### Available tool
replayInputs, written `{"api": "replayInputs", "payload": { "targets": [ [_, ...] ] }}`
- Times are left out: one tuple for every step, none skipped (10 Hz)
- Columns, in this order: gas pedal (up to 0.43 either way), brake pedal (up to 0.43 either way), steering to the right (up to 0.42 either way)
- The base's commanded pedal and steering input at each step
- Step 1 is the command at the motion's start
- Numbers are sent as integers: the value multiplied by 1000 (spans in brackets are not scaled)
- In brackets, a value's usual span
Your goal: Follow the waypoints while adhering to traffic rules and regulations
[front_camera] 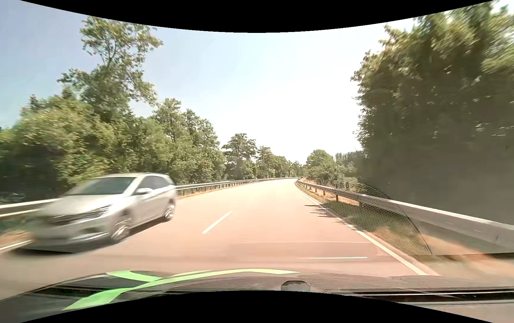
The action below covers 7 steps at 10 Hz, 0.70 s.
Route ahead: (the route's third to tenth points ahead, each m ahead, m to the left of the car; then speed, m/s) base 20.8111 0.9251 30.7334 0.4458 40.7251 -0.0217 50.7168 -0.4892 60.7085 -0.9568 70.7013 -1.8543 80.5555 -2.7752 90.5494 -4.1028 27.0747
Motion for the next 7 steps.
{"api": "replayInputs", "payload": {
  "targets": [
    [268,0,9],
    [280,0,9],
    [287,0,9],
    [299,0,8],
    [311,0,8],
    [319,0,8],
    [319,0,8]
  ]
}}
